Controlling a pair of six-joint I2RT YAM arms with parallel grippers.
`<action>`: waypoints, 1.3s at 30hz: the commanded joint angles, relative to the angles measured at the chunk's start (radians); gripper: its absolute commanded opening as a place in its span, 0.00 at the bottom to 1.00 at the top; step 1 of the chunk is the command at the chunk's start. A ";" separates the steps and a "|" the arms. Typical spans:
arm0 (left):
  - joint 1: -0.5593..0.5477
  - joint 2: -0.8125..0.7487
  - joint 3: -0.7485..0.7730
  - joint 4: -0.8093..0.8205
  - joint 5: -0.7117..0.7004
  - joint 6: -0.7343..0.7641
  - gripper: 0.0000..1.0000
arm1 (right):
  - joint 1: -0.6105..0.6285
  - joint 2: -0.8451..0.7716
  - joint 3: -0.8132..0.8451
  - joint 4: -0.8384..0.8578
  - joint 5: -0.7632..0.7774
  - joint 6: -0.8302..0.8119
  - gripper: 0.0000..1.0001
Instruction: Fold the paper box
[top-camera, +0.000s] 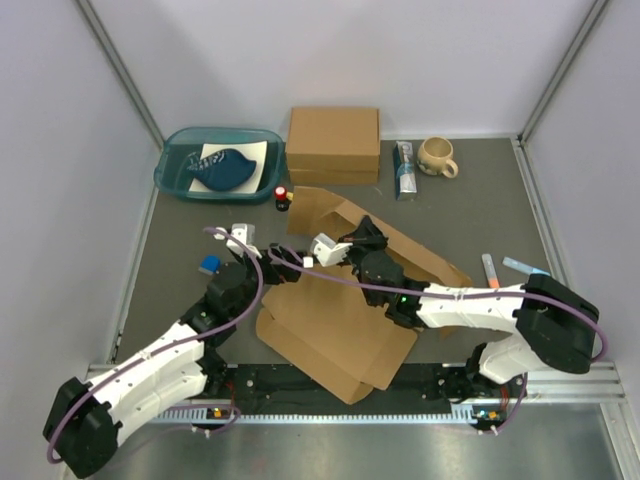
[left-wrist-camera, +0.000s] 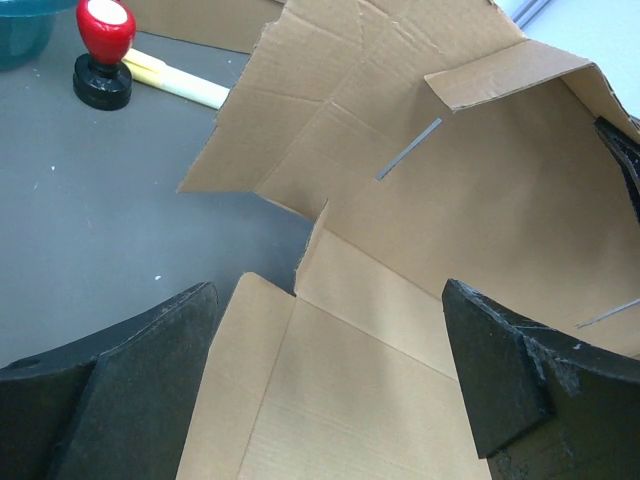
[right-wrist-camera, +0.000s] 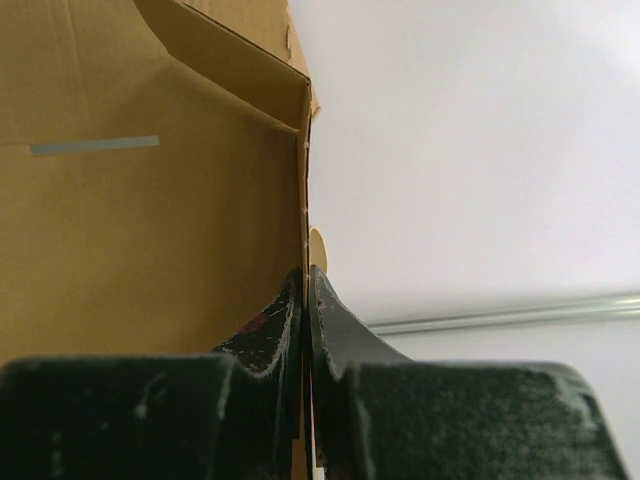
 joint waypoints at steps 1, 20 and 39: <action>0.114 0.035 -0.056 -0.001 -0.252 -0.043 0.99 | 0.046 -0.130 0.034 0.051 -0.273 0.072 0.00; -0.240 0.092 0.062 0.003 -0.494 0.288 0.99 | 0.045 -0.112 0.054 -0.029 -0.255 0.090 0.00; -0.147 -0.092 -0.047 -0.156 -0.416 -0.076 0.99 | -0.004 -0.188 -0.046 -0.002 -0.137 0.037 0.00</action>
